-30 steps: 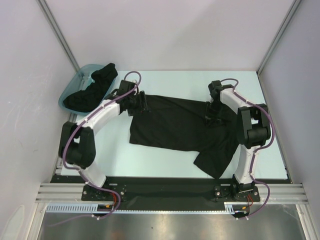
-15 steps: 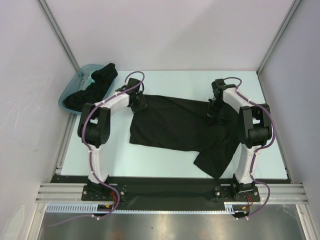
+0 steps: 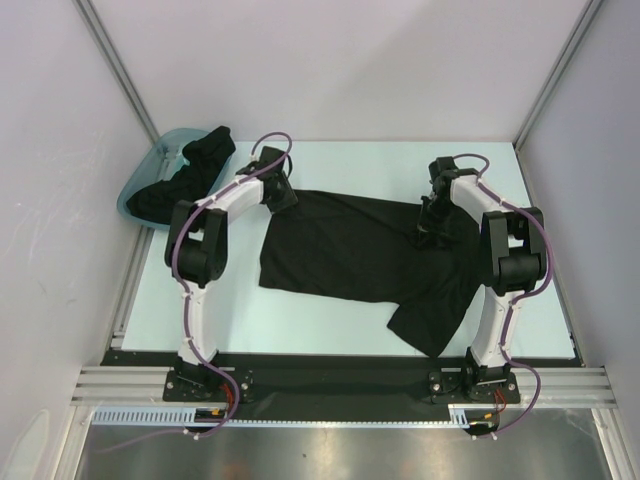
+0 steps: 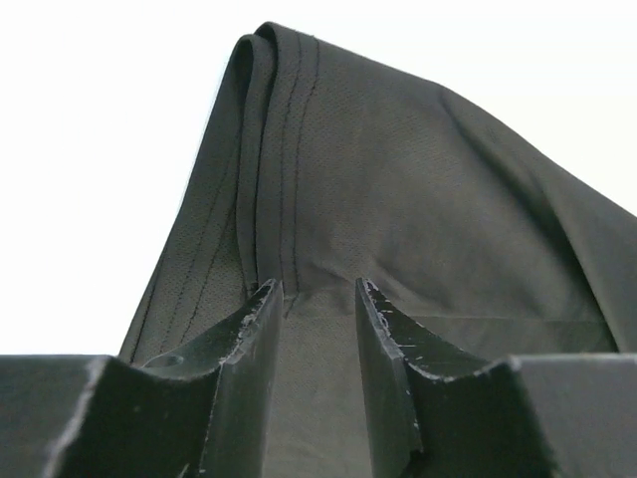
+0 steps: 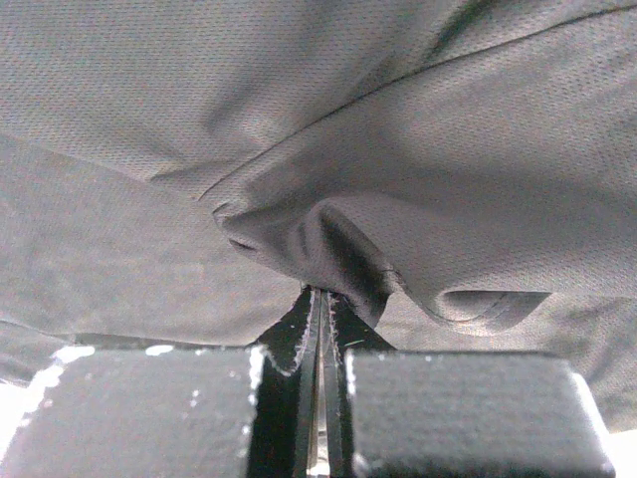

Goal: Fold and stack the t-shirts
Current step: Fold the tshirt

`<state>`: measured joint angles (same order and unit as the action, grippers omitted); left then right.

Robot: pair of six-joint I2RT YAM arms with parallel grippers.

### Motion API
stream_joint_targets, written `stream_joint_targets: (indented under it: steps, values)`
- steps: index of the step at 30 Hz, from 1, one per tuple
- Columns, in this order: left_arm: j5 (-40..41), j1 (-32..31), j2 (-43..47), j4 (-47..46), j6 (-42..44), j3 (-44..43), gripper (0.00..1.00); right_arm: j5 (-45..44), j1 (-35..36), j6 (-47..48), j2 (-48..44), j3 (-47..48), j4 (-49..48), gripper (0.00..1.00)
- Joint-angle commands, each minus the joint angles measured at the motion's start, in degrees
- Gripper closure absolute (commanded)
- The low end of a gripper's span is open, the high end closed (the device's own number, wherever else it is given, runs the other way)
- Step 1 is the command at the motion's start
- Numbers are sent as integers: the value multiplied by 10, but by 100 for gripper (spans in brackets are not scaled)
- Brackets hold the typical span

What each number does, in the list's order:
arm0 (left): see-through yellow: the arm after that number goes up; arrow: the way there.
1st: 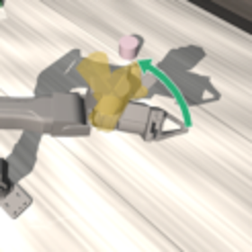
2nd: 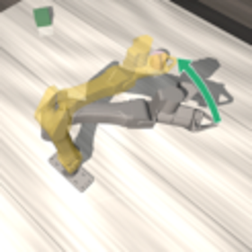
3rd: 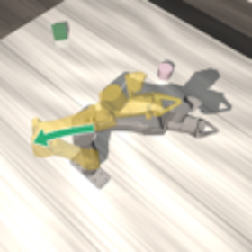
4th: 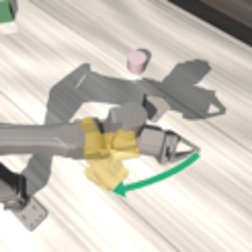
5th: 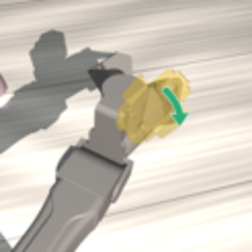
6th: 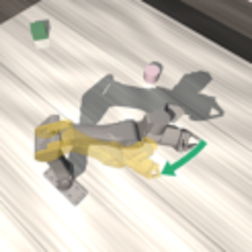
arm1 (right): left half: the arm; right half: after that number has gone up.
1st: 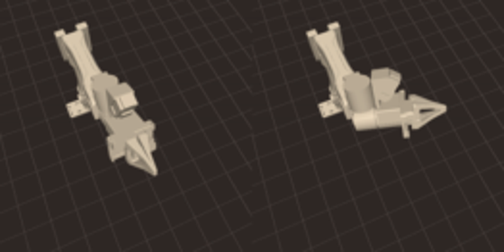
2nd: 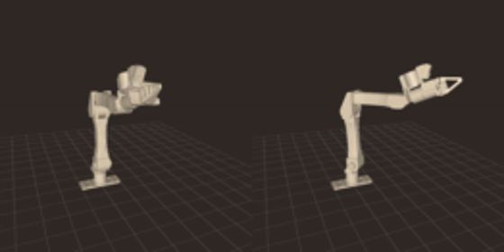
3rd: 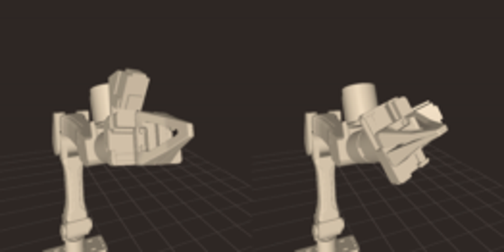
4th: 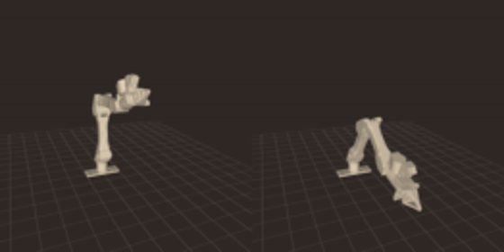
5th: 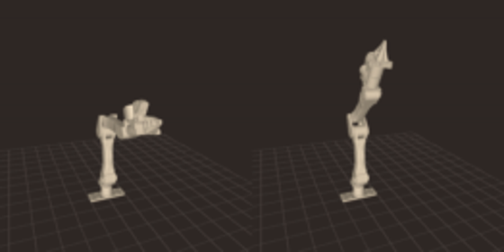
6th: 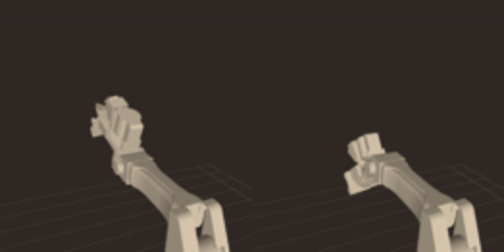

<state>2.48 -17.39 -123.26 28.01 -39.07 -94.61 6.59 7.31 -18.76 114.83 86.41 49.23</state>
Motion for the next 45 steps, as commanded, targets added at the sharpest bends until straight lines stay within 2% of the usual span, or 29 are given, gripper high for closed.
stream_joint_targets:
  steps: [1,8,9,14,19,20,23,25,26,32,45]
  values:
    - [6,-1,-8,6,-10,-21,60,9,-1,8,-7,6,-8,100]
    - [39,-12,13,18,-2,-1,52,11,-3,12,-7,5,-11,100]
    - [40,-12,12,20,-3,0,49,11,-3,13,-8,4,-11,100]
    - [42,-13,-2,17,-3,0,48,11,-5,12,-8,1,-12,100]
    - [46,-12,-17,22,6,-21,59,8,-5,13,-9,0,-9,100]
    - [44,-13,-17,20,11,-20,67,8,-5,13,-10,0,-9,100]
    - [39,-13,-22,22,22,-34,76,8,-5,13,-12,-1,-8,100]
    - [42,-13,-28,32,29,-43,89,8,-5,13,-13,1,-8,100]
    - [43,-13,-28,35,36,-51,100,9,-5,14,-12,2,-9,100]
    - [75,-8,8,55,77,-53,100,17,-5,9,-17,13,1,100]
    - [63,18,58,54,126,-12,100,19,-32,9,-31,29,17,100]
